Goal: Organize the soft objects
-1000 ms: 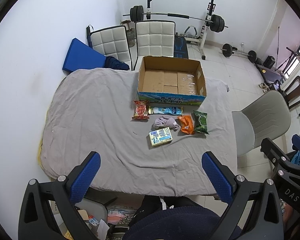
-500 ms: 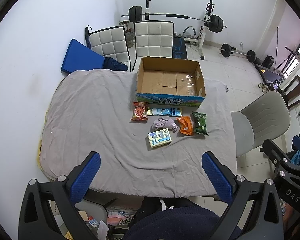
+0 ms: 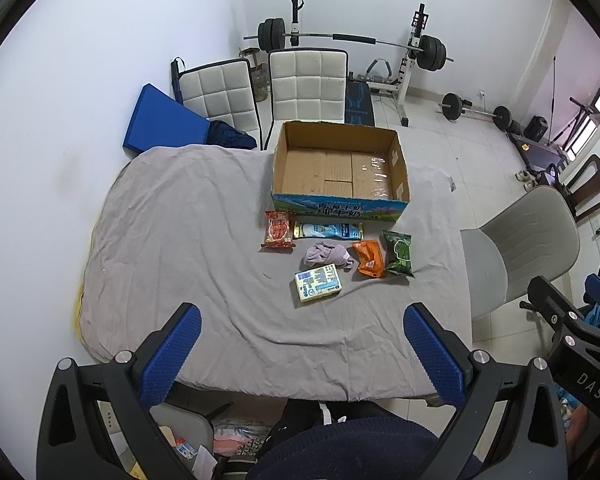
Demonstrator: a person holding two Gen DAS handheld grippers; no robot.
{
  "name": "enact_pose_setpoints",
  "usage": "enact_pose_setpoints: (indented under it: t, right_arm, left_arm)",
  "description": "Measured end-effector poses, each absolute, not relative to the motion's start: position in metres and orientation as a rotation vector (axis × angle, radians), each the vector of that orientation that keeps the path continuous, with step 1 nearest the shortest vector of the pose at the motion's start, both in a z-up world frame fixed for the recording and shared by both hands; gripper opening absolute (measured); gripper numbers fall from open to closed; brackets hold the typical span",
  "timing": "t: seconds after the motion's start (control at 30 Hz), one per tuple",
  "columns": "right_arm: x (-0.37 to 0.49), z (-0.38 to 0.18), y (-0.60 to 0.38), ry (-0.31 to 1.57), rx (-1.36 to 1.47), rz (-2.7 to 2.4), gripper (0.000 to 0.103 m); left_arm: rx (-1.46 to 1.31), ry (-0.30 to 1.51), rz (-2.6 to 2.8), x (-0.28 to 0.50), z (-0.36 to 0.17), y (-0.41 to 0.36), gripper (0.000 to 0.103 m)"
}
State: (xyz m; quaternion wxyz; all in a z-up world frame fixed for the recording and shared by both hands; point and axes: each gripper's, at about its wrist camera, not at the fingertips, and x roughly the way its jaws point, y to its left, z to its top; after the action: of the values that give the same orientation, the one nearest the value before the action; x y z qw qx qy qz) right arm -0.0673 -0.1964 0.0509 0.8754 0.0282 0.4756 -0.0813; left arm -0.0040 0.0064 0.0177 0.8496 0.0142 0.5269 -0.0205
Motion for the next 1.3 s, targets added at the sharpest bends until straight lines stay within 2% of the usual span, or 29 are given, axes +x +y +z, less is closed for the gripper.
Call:
enact_pose_setpoints:
  t: [0.67,0.87,1.13,1.3]
  right_arm:
    - [-0.058,0.047,-0.207,0.983,0.116,-0.160,0.103]
    - [-0.014,-0.018,-0.234,1.107,0.164,-0.163,0.103]
    - [0.060,-0.164,-0.264,1.357,0.226,-0.133,0.103]
    - [0.101,-0.246,-0.276,1.496,0.228,-0.112,0.103]
  left_arm:
    - [0.017,1.076,-0.044,-0.002,0.014,0.008,0.103]
    - [0.058,1.105,-0.019,0.033,-0.033,0.011,0.103]
    - [0.059,1.356,-0.012,0.102,-0.156,0.004,0.103]
    - [0.203,1.424,-0.103,0.130,-0.220,-0.022,0.103]
